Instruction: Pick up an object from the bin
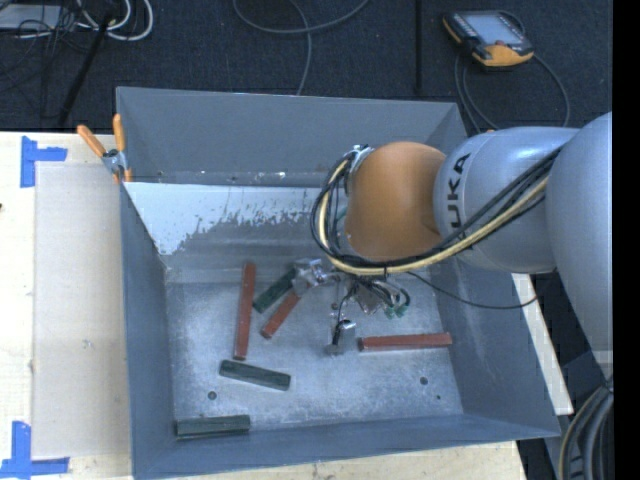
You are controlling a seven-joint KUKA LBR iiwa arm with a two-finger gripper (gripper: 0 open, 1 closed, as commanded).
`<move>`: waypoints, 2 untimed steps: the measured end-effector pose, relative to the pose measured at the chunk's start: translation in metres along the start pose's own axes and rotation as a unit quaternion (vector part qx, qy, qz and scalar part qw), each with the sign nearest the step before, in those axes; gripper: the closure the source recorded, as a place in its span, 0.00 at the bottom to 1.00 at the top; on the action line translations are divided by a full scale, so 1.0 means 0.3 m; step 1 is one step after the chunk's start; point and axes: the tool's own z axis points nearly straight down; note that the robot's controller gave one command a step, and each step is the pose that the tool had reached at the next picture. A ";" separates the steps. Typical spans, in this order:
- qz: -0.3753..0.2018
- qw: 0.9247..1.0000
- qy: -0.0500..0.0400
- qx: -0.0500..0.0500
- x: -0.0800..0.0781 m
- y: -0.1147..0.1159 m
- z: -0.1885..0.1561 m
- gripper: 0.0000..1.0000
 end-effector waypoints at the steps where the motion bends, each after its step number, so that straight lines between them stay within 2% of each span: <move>1: -0.012 1.000 0.000 0.000 -0.072 0.094 -0.058 0.00; 2: 0.040 0.999 0.000 0.000 -0.132 0.113 0.050 1.00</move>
Offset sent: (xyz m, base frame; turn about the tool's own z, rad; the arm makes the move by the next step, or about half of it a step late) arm 0.0260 0.0455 -0.0147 0.0761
